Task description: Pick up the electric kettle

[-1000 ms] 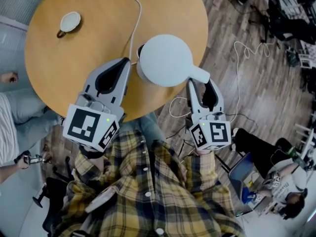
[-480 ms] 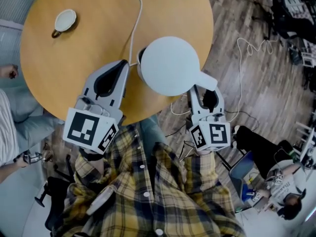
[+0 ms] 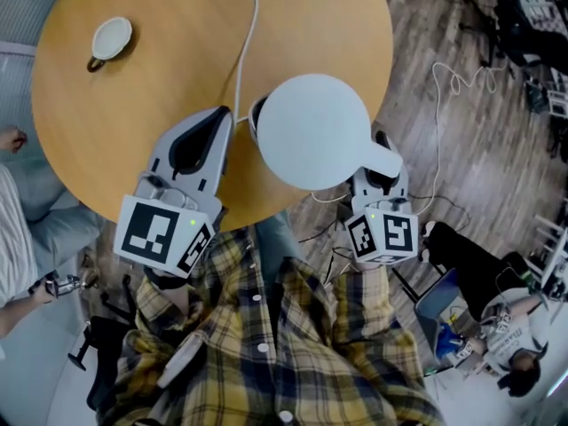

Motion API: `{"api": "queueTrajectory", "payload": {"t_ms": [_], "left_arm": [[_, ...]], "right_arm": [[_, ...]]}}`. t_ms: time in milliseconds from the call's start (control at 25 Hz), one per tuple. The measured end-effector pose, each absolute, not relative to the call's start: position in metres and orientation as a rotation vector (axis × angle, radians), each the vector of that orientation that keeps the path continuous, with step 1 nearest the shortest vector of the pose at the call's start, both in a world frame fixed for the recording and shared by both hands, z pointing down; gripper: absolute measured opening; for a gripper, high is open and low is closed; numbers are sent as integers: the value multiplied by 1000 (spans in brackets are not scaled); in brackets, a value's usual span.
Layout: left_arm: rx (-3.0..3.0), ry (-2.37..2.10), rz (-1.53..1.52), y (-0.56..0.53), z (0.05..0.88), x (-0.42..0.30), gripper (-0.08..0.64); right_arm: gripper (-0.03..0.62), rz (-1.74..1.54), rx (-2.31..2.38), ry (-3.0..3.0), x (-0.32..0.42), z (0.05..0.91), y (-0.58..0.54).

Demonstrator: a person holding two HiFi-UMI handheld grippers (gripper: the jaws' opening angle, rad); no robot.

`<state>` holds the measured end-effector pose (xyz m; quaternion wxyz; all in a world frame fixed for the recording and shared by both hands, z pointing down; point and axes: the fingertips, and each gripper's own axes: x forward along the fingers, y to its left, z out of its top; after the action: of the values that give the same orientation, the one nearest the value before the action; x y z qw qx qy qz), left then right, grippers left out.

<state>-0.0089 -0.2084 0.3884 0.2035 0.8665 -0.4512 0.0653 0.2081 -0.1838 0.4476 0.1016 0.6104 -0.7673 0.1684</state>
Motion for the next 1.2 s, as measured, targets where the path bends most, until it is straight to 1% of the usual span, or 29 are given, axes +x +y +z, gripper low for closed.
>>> {"api": "queueTrajectory", "payload": {"t_ms": [160, 280, 440, 560, 680, 1200], "left_arm": [[2415, -1255, 189, -212, 392, -6, 3], [2411, -1256, 189, -215, 393, -4, 3], [2410, -1262, 185, -215, 391, -10, 3], [2405, -1268, 184, -217, 393, -12, 3], [2401, -1274, 185, -218, 390, -12, 3], [2401, -1320, 169, -218, 378, -18, 3]], "right_arm": [[218, 496, 1830, -2269, 211, 449, -192], [204, 479, 1837, -2277, 213, 448, -197], [158, 442, 1842, -2302, 204, 443, -200], [101, 398, 1854, -2295, 203, 441, -205], [74, 354, 1860, -2273, 204, 438, -206], [66, 326, 1934, -2242, 209, 433, -217]]}}
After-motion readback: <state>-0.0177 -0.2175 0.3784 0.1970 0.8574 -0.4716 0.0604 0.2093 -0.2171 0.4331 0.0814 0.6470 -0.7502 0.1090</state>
